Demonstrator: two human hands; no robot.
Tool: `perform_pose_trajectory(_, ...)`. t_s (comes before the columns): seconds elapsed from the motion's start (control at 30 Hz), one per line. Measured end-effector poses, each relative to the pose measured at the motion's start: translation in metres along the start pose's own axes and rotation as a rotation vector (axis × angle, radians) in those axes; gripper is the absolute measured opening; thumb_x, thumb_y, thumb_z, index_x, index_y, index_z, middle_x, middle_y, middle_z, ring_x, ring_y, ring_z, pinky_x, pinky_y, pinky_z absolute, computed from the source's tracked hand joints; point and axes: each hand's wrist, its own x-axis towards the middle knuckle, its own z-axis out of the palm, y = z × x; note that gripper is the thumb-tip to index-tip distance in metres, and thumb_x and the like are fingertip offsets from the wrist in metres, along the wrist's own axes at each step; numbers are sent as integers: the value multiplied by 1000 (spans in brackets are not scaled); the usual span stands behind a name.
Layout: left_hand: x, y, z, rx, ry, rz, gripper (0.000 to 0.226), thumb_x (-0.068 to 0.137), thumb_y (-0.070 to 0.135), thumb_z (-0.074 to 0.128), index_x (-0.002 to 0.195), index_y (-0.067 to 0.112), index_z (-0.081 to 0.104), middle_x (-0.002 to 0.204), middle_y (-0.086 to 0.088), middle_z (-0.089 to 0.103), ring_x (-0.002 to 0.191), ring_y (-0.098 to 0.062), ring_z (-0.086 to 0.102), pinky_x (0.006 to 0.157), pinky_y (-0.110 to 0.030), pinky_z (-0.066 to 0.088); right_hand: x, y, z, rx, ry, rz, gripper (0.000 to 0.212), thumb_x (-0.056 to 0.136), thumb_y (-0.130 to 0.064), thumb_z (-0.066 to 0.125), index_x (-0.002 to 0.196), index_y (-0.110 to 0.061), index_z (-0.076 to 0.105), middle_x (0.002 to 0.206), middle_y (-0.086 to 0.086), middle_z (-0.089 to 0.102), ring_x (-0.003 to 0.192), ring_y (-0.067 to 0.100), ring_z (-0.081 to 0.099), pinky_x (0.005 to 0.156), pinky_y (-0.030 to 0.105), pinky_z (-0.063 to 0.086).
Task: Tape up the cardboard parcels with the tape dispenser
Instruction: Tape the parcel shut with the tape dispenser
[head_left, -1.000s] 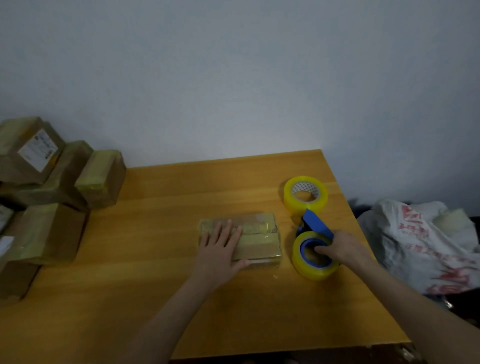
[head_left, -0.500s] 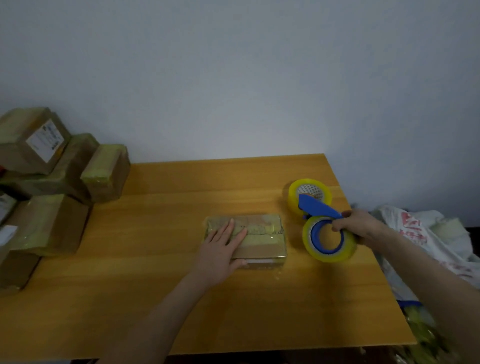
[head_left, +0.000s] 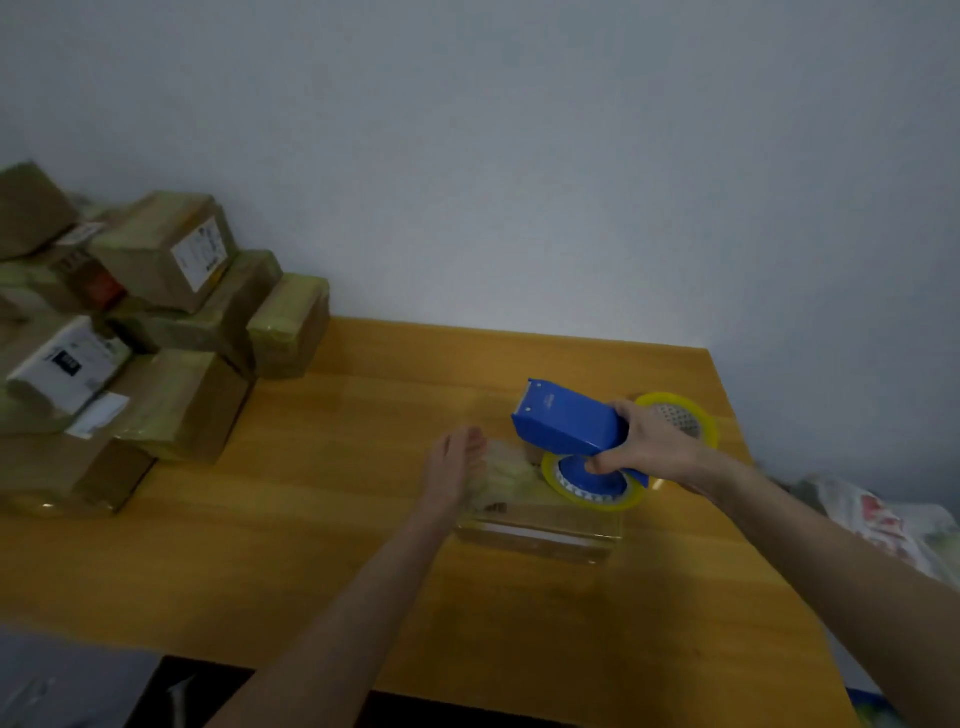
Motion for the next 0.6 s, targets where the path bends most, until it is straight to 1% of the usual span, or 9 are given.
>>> perform_pose_trajectory(0.07,2,9,-2,-111,-57,-151,35,98,39,46,113,8,52,107,-9,63,99,-24,63,84,-36,55,2,3,-1,-38,-8,-11,50,76,-11,78,116,-15,48,111,5,56,97,19,61,81,36,52)
perform_pose_trajectory(0.13,1,16,-2,-78,-121,-219,45,92,50,52,115,11,48,104,-6,61,96,-23,63,81,-38,56,3,4,0,-73,-19,-33,50,76,-12,79,114,-16,48,109,4,56,95,16,61,78,33,52)
perform_pose_trajectory(0.2,0,20,4,-50,-155,-253,53,89,53,55,117,9,51,106,-6,62,96,-23,64,78,-37,56,2,6,0,-106,-14,-57,51,75,-12,79,114,-17,47,107,3,57,93,15,61,78,31,54)
perform_pose_trajectory(0.23,-1,22,7,-45,-160,-264,53,88,52,57,116,7,53,105,-5,64,96,-21,64,76,-34,55,3,7,1,-122,-16,-68,52,75,-12,79,115,-18,47,107,2,57,93,14,61,78,31,54)
perform_pose_trajectory(0.3,0,25,12,-5,-138,-251,39,90,44,60,106,9,60,99,-2,67,91,-15,64,67,-27,53,3,9,0,-146,-18,-81,54,74,-13,79,117,-18,46,108,1,57,94,14,61,80,33,54)
perform_pose_trajectory(0.37,1,27,15,41,-93,-209,20,90,30,64,90,10,62,82,-1,65,74,-11,60,57,-21,50,3,9,0,-158,-13,-95,56,74,-13,80,118,-18,46,109,2,57,95,15,61,83,37,55)
perform_pose_trajectory(0.4,2,27,15,48,-74,-186,16,90,23,66,84,8,62,73,-2,62,65,-11,56,54,-21,47,4,9,-1,-167,-10,-108,55,73,-13,80,117,-19,48,108,2,58,95,16,62,84,38,55)
perform_pose_trajectory(0.5,2,28,9,94,-35,-122,18,90,16,65,75,7,61,64,-4,57,56,-12,51,49,-20,45,3,4,-3,-209,-9,-180,54,71,-18,82,112,-33,49,106,-7,60,94,9,61,79,31,54)
perform_pose_trajectory(0.6,3,32,0,210,5,-61,19,90,20,65,74,10,62,67,-2,60,59,-10,56,47,-16,47,4,-4,-6,-276,-22,-255,66,70,-24,82,124,-39,47,108,-15,59,95,5,60,75,21,51)
